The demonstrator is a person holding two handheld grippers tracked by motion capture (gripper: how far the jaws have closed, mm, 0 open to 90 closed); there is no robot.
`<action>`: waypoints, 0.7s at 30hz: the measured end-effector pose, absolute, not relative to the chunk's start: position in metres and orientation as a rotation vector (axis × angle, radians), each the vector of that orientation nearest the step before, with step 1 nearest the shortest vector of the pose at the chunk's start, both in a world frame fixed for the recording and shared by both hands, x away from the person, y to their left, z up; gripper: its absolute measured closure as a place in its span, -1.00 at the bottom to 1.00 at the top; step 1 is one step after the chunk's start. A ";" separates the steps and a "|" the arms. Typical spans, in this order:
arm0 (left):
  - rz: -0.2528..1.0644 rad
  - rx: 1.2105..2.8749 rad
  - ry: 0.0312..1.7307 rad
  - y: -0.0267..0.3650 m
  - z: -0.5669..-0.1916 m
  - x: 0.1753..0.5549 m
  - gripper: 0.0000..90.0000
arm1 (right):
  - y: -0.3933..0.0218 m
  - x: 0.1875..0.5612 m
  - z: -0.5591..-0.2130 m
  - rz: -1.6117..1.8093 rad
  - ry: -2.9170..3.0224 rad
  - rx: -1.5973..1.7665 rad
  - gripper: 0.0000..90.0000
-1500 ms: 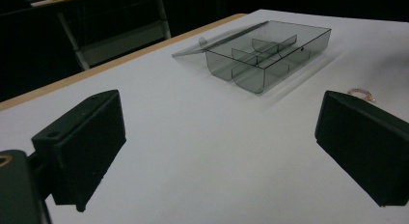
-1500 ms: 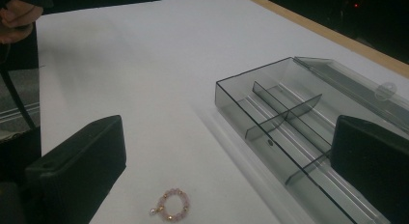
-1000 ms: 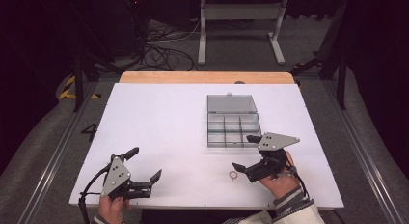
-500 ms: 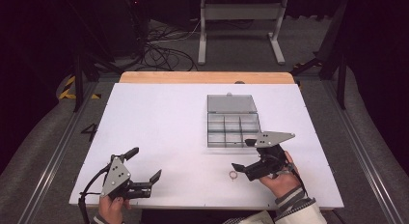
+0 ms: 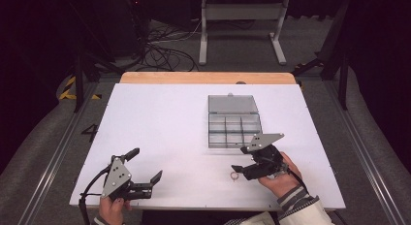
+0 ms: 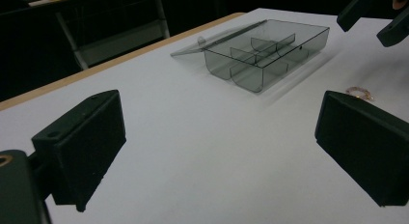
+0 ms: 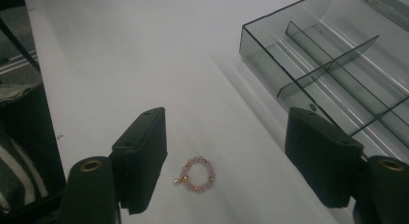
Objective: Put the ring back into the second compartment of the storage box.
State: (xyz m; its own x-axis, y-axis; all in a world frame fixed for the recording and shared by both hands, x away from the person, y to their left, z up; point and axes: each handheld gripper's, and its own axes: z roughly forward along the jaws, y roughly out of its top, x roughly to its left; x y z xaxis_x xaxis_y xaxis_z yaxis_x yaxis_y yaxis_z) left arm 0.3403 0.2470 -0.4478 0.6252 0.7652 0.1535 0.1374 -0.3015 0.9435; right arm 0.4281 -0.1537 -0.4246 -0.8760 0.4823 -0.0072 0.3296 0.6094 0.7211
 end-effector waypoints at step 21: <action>0.745 1.802 0.727 0.247 -0.448 0.341 -0.90 | -0.138 0.436 -0.439 0.894 2.774 0.646 0.11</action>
State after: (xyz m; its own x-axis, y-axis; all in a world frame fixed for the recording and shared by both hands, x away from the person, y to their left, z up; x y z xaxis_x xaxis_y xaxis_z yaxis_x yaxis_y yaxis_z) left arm 0.3405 0.2470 -0.4478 0.6278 0.7625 0.1564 0.1379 -0.3067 0.9418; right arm 0.4359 -0.1379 -0.4387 -0.8948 0.4463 -0.0156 0.3532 0.7286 0.5868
